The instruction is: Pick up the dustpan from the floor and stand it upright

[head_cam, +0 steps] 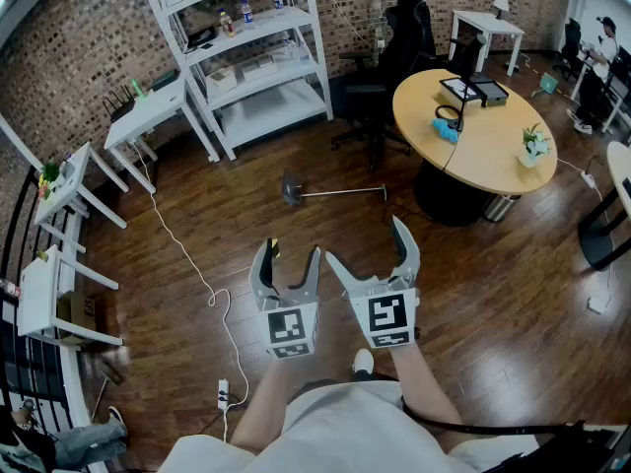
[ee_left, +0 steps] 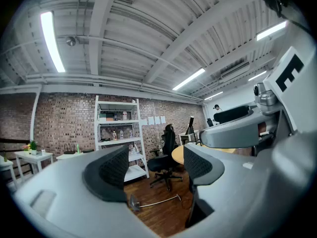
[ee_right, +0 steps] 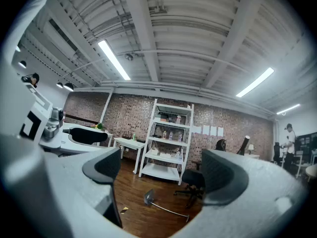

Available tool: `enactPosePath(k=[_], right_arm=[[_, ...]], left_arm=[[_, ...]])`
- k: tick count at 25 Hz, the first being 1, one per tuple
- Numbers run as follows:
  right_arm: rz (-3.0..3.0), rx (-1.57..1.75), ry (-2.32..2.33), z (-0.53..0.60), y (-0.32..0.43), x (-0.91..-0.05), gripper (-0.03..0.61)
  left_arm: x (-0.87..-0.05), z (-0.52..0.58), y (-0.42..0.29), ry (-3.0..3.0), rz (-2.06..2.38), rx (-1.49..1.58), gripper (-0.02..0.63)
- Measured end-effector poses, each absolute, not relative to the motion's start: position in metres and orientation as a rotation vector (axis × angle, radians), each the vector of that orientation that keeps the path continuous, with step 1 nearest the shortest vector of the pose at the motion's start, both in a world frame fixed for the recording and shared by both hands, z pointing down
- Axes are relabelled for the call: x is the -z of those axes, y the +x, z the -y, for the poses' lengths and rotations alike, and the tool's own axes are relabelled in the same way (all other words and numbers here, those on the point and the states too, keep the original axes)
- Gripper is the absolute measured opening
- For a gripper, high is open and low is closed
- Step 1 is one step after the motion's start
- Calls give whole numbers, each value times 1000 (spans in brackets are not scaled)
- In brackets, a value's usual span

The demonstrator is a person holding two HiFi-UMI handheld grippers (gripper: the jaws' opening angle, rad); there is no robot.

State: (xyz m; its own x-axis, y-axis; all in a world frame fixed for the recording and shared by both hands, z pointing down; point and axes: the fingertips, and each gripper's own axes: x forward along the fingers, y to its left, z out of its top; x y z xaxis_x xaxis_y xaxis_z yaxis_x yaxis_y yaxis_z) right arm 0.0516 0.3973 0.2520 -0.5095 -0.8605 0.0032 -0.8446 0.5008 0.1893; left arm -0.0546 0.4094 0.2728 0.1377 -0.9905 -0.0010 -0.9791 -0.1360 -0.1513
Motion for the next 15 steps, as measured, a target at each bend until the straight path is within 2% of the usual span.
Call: enactPosePath(k=[6, 13, 15], right_arm=[[2597, 4, 1526, -330, 83, -303, 483], [2488, -95, 1574, -236, 111, -339, 475], [2479, -109, 1553, -206, 110, -349, 453]], left_arm=[[-313, -346, -46, -2356, -2039, 217, 364], [-338, -250, -41, -2402, -2020, 252, 364], [-347, -216, -40, -2430, -2013, 250, 364]])
